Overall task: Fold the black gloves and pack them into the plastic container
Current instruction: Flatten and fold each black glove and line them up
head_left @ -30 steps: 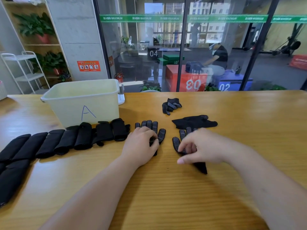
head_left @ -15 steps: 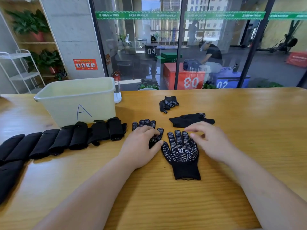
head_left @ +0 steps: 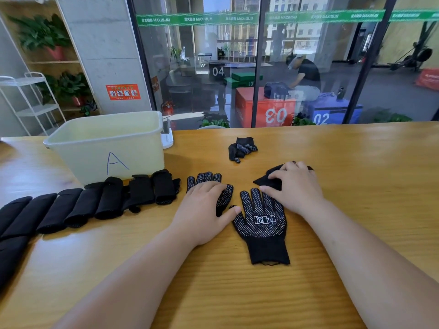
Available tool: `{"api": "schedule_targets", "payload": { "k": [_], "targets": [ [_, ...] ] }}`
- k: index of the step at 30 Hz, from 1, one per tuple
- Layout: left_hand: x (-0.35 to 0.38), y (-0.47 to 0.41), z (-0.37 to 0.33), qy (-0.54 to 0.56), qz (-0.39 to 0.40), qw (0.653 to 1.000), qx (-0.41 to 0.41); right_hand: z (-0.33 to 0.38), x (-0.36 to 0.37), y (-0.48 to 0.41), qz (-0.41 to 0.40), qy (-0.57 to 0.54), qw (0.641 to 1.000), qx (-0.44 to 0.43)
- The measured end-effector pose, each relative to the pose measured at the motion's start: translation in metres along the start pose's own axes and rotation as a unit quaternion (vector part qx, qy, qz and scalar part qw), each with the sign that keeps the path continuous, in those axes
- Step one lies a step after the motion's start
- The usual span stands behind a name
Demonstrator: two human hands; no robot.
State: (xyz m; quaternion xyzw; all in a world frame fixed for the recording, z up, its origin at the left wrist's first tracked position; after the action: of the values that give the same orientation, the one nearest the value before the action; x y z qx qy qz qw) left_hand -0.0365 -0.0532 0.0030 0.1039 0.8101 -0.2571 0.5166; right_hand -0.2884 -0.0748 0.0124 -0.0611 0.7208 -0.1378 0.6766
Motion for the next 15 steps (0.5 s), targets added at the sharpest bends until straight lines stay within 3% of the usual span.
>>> {"api": "schedule_targets", "payload": {
  "k": [5, 8, 10, 13, 15],
  "targets": [
    [-0.001, -0.002, 0.006, 0.01, 0.001, 0.999, -0.031, -0.002, -0.008, -0.019, -0.005, -0.037, 0.998, 0.047],
    [0.0, -0.002, 0.008, 0.013, 0.003, 0.999, -0.03, -0.007, -0.014, -0.035, 0.007, -0.206, 0.973, 0.101],
    [0.001, -0.002, 0.009, 0.013, 0.006, 0.999, -0.029, -0.016, -0.029, -0.041, -0.048, -0.412, 0.898, 0.15],
    [0.001, -0.003, 0.01, 0.013, 0.005, 1.0, -0.026, -0.038, -0.047, -0.039, -0.137, -0.675, 0.688, 0.228],
    [0.002, -0.003, 0.01, 0.011, 0.007, 1.0, -0.024, -0.047, -0.045, -0.033, -0.14, -0.758, 0.578, 0.268]
  ]
}}
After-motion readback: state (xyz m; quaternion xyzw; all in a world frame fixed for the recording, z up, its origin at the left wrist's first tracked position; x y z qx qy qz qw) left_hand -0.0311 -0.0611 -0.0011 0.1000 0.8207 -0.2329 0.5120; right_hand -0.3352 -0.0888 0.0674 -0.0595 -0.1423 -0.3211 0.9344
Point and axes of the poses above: each hand's wrist, its own y-axis away from the middle knuckle, its own x-axis out of the palm, z = x × y, the point moved 8 cm from there along -y, towards the middle knuckle, and after that the axes turned 5 degrees about y, right-handed, at the moved point
